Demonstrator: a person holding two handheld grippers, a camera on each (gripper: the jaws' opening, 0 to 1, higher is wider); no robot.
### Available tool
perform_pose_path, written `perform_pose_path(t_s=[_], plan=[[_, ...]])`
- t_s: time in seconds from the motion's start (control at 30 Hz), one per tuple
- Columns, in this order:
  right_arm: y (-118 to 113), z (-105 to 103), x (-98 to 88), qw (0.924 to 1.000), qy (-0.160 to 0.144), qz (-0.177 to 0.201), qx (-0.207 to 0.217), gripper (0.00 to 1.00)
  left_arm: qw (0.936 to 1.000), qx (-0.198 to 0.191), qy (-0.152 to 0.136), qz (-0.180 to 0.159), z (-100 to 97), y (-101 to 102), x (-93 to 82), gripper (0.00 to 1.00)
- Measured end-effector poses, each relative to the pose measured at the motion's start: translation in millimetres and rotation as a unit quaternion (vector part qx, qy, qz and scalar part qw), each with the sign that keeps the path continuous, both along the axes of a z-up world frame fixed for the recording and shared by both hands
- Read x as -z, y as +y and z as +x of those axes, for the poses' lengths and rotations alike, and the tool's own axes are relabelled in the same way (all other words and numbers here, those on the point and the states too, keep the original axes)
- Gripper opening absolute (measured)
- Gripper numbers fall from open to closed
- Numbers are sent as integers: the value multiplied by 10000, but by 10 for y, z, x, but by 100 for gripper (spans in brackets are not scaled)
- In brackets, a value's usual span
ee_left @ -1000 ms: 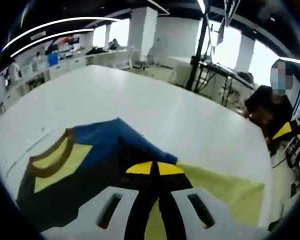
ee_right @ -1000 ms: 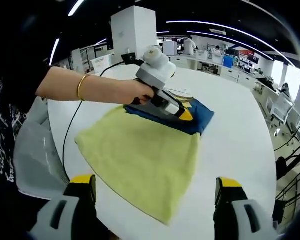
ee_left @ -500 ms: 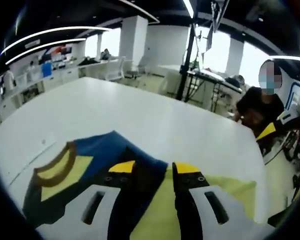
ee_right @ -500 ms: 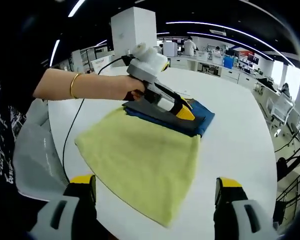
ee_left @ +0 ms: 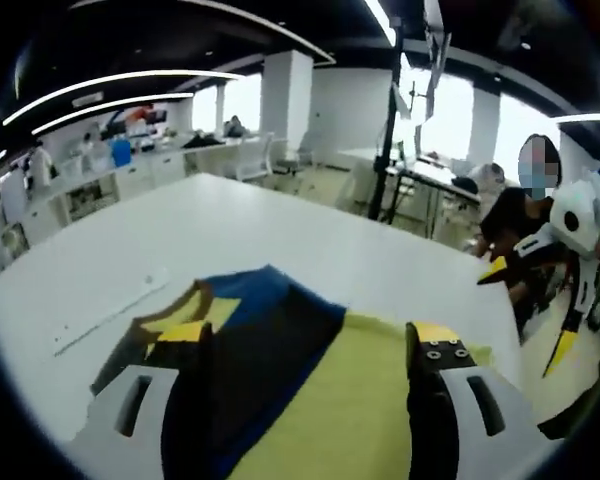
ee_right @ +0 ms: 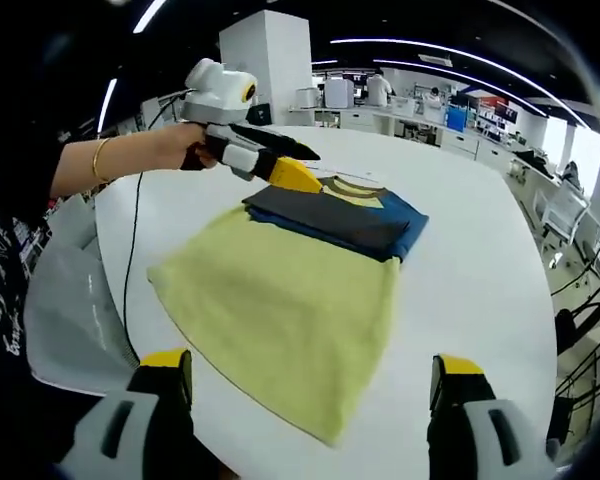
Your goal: Fold the garment on the visible template until the final outline fits inside the template.
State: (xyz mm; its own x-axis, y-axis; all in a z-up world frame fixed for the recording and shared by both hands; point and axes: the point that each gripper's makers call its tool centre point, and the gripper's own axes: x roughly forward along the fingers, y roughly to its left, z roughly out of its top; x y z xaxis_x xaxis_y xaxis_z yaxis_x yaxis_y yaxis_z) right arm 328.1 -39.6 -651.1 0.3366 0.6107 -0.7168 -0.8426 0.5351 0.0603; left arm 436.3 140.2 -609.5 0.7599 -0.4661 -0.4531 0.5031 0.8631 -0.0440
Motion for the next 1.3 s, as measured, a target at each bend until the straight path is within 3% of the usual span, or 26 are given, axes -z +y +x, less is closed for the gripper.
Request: perform_pose_path(t_s=[0.33,0.7,0.9,1.0,1.17,1.3], plan=[[-78,39,63,9999,-69,-47,79,99,9989,-382,145,226,-543,495,26,95],[-159,-186,269,9992,113,-299,-249,96,9961,-463,344,663,-1302,869,247,97],[-190,-264,385,9976,167,-520,-432,93,9949,-487,410,785,-1632,967,361,89],[-211,-279,440,9962,169,-661,-537,90,9924,-421,611,977,-1802,1000,477,86],[-273,-259,520,9914,-47,-975,-868,81,9894,-85,807,1207,-2050,974,633,77],[-284,-276,548,9882,-141,-1060,-1096,72,9869,115,948,1297,-2214,931,770,65]])
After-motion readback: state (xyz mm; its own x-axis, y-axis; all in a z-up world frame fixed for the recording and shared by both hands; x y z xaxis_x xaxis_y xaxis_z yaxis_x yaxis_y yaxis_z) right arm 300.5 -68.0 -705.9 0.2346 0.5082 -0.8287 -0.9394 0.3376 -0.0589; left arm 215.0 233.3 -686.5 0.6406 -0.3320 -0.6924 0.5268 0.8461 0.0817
